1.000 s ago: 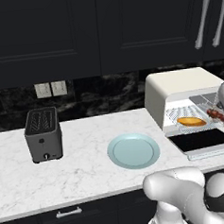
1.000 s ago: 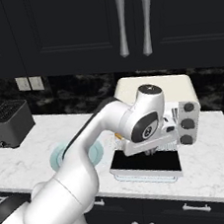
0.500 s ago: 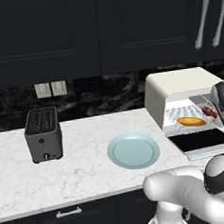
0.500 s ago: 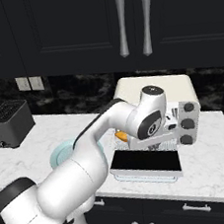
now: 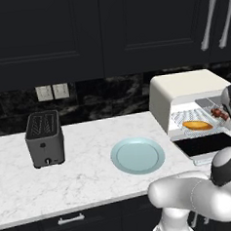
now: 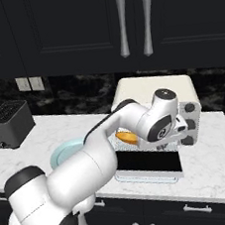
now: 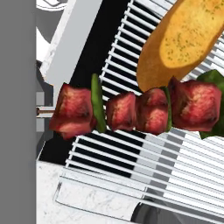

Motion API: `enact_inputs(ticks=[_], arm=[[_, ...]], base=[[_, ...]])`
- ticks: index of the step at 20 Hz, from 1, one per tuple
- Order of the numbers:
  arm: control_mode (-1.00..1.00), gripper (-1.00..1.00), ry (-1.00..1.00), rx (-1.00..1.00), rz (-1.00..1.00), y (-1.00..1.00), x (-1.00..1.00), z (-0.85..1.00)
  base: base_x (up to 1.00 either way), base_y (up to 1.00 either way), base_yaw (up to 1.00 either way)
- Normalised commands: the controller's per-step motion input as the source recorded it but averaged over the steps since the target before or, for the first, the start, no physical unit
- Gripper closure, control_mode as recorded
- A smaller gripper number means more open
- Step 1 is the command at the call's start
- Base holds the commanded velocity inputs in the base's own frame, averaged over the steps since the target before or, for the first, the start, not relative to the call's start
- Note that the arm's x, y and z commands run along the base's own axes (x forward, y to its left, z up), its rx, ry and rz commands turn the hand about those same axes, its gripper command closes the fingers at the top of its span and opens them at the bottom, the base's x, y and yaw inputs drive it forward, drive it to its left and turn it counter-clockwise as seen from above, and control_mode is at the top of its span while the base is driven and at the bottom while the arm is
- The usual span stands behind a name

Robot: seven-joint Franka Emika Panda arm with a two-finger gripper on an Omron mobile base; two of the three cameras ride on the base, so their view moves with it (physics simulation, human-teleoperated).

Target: Pick up the kebab skewer and baguette bread, and place them inside the toaster oven. Close the toaster oven door and start by setting the timer.

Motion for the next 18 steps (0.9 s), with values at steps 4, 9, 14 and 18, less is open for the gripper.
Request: enact_inputs(ticks=[4, 9, 14, 18], arm=[[-1.00, 1.00, -0.05, 0.01, 0.00, 0.00, 0.11, 0.00], [-1.00, 1.00, -0.01, 0.00, 0.00, 0.00, 0.20, -0.07], [-1.00, 1.00, -0.01, 0.00, 0.00, 0.00, 0.45, -0.19], [-1.00, 1.00, 0.00, 0.02, 0.00, 0.00, 0.34, -0.16]], base=[[0.00, 0.00, 0.00], [0.00, 0.00, 0.00], [0.00, 0.00, 0.00], [0.00, 0.00, 0.00]])
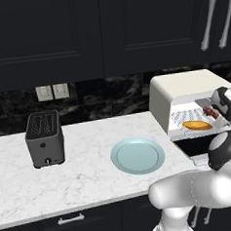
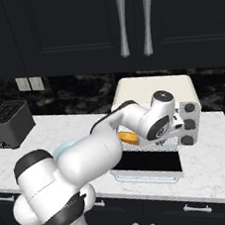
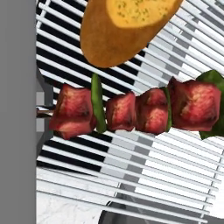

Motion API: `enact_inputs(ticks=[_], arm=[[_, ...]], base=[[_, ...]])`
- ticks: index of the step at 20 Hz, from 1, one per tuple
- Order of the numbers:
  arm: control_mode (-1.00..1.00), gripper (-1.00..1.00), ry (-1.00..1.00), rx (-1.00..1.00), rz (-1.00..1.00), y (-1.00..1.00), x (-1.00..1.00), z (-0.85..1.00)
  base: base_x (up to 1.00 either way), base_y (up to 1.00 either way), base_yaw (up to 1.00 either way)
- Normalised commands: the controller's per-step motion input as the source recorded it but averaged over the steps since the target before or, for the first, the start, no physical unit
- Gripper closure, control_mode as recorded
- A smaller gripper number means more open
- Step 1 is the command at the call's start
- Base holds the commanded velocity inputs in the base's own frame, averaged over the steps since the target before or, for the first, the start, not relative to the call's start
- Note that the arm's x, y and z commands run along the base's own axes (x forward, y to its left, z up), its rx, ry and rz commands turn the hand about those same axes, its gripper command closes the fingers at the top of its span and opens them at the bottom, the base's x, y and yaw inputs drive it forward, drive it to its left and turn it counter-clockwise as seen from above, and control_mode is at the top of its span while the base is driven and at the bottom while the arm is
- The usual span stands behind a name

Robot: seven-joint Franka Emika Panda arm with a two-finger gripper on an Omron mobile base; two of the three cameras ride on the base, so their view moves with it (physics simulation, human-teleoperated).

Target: Pick up the kebab skewer and baguette bread, and place them inside the toaster oven. Close the toaster oven door and start by setting the timer.

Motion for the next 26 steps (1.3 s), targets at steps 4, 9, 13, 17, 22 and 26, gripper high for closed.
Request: enact_inputs(ticks=[4, 9, 13, 17, 22, 26], arm=[[-1.00, 1.00, 0.00, 0.02, 0.00, 0.00, 0.27, -0.12], [-1.00, 1.00, 0.00, 0.03, 0.00, 0.00, 0.14, -0.11], [-1.00, 1.00, 0.00, 0.03, 0.00, 0.00, 0.09, -0.11], [-1.00, 1.00, 0.00, 0.02, 0.00, -0.01, 0.00, -0.12], [-1.00, 1.00, -0.04, 0.00, 0.00, -0.01, -0.09, -0.13], [-1.00, -1.00, -0.08, 0.00, 0.00, 0.00, -0.02, -0.01]], base=[[0.00, 0.00, 0.00], [0.00, 0.00, 0.00], [0.00, 0.00, 0.00], [0.00, 0.00, 0.00], [0.00, 0.00, 0.00], [0.00, 0.00, 0.00]])
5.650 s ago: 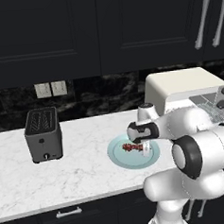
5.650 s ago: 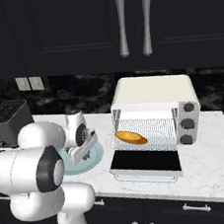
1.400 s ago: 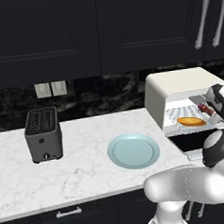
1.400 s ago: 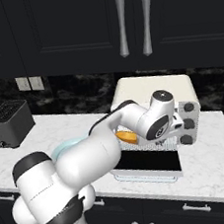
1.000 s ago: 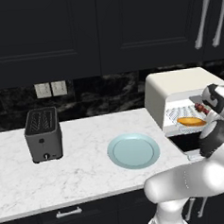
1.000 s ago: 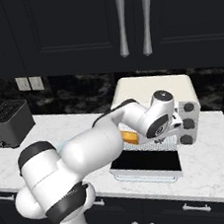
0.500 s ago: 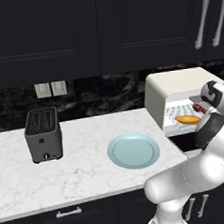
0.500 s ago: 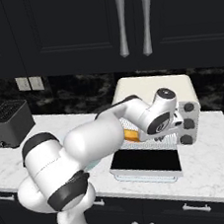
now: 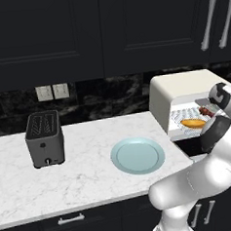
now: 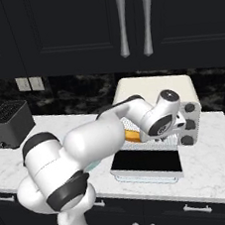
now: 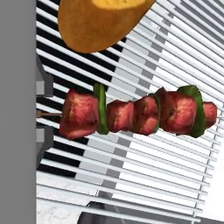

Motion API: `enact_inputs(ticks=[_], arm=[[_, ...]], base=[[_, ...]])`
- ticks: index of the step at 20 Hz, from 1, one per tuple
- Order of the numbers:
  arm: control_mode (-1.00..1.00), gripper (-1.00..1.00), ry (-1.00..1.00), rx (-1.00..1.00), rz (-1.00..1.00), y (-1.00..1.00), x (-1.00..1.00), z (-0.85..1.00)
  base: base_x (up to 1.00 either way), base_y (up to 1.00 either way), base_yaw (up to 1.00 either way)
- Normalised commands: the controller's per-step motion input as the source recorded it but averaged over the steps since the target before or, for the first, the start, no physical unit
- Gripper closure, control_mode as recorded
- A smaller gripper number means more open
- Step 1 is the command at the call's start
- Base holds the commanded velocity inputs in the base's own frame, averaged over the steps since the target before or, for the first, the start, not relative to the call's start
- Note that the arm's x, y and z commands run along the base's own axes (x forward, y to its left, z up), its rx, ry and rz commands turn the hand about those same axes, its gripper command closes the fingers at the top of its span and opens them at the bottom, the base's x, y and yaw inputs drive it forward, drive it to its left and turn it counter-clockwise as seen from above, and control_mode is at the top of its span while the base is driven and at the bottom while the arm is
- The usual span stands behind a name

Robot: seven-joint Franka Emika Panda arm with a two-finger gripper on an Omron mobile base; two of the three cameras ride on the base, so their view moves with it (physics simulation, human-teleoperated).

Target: Pick up the kebab skewer and baguette bread, and place them inside the toaster oven. Close the toaster oven door and start by setting the timer.

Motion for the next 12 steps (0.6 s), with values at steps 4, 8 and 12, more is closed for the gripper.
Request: enact_inputs(ticks=[4, 8, 12], arm=[[-1.00, -1.00, -0.08, 0.00, 0.00, 0.00, 0.00, 0.00], [-1.00, -1.00, 0.00, 0.00, -0.05, 0.00, 0.00, 0.04], [-1.00, -1.00, 0.00, 0.00, -0.03, 0.00, -0.27, 0.41]], base=[[0.00, 0.00, 0.00], [0.00, 0.00, 0.00], [0.00, 0.00, 0.00]])
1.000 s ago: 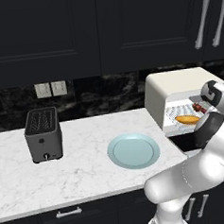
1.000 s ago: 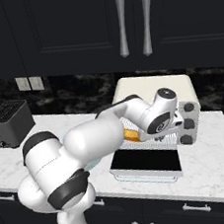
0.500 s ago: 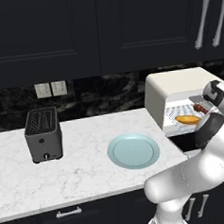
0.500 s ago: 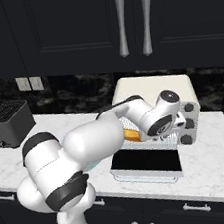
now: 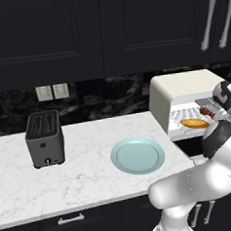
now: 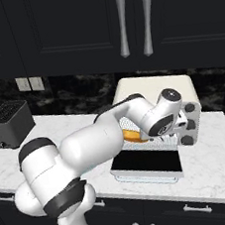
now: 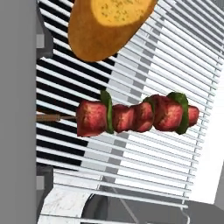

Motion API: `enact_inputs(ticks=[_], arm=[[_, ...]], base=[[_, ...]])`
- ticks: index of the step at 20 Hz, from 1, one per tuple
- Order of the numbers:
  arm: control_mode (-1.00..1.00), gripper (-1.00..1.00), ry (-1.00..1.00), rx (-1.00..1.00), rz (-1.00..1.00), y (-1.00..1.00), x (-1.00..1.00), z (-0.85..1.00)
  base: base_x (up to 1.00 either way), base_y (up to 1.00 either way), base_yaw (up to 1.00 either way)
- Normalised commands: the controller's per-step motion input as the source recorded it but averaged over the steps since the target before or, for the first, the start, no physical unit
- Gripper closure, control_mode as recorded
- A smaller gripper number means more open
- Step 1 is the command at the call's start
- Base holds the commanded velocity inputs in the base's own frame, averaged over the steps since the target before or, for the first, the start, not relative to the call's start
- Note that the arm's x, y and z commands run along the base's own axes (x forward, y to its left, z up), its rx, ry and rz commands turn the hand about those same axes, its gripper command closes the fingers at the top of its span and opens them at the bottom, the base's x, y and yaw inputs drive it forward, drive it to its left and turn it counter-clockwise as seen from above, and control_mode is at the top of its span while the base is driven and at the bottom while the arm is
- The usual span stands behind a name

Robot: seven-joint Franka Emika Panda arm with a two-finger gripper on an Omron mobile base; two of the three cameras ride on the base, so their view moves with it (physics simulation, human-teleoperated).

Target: Pick up the kebab skewer and baguette bread, and place them inside the toaster oven. Close the toaster oven door and start by setting the timer.

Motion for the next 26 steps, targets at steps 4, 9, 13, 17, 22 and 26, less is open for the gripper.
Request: enact_inputs(ticks=[4, 9, 13, 17, 22, 26], arm=[[-1.00, -1.00, 0.00, 0.00, -0.09, 0.00, -0.87, 0.57], [-1.00, -1.00, 0.02, 0.00, -0.19, 0.30, -0.83, -0.03], [-1.00, -1.00, 0.03, 0.00, -0.29, 0.54, -0.13, -0.33], [-1.00, -1.00, 0.07, 0.00, -0.29, 0.35, 0.06, -0.59], [-1.00, -1.00, 0.02, -0.04, -0.20, 0.12, 0.07, -0.29], [-1.00, -1.00, 0.01, -0.01, -0.11, -0.02, 0.15, -0.12]], base=[[0.00, 0.00, 0.00], [0.00, 0.00, 0.00], [0.00, 0.00, 0.00], [0.00, 0.00, 0.00], [0.00, 0.00, 0.00], [0.00, 0.00, 0.00]])
